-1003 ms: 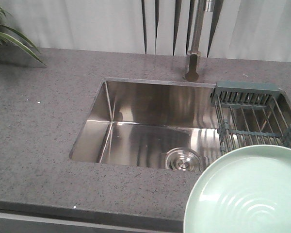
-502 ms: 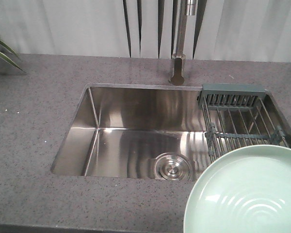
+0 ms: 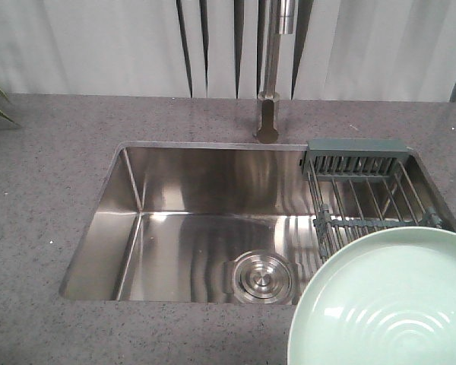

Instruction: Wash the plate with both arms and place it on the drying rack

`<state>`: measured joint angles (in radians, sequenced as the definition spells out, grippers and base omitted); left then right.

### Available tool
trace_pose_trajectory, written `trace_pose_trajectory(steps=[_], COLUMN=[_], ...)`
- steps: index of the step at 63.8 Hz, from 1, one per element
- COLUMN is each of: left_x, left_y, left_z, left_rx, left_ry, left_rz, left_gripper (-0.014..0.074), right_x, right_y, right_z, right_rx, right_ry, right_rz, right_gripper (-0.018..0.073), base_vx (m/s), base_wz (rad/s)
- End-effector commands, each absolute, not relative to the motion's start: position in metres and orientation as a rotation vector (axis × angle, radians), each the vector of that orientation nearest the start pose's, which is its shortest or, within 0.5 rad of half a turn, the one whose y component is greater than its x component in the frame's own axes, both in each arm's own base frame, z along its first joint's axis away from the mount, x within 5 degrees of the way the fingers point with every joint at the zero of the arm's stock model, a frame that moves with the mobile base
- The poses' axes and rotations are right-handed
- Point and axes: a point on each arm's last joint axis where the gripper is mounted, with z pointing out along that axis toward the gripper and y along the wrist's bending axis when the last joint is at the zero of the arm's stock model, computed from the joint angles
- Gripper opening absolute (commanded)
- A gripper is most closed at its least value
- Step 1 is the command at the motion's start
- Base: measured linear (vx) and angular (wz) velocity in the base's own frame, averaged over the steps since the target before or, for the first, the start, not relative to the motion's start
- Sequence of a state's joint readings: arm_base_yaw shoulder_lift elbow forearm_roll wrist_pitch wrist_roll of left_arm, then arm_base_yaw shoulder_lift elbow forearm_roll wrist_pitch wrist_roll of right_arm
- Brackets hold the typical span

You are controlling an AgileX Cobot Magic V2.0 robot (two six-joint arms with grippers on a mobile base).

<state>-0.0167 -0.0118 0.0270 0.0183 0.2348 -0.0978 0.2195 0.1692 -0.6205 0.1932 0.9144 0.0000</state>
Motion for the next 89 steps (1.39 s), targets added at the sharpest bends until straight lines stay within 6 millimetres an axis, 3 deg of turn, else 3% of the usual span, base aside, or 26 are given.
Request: trace_pose_trajectory(steps=[1,89], left_x=[0.0543,0.0543], left_y=[-0.0008,-0.0008], left_z=[0.1995,0.1995], left_rx=[-0.066,-0.066], left_ry=[1.621,1.621], left_rz=[-0.087,-0.087], left_gripper=[-0.0006,-0.0006], right_x=[0.0155,0.0155], right_y=[0.0168,0.0168], right_z=[0.3376,0.3376], right_rx=[-0.18,-0.18], right_ry=[1.852,1.852], right_rz=[0.376,0.376], right_gripper=[-0.0001,-0.0001], base_vx=[0.08,0.04], base_wz=[-0.06,-0.03])
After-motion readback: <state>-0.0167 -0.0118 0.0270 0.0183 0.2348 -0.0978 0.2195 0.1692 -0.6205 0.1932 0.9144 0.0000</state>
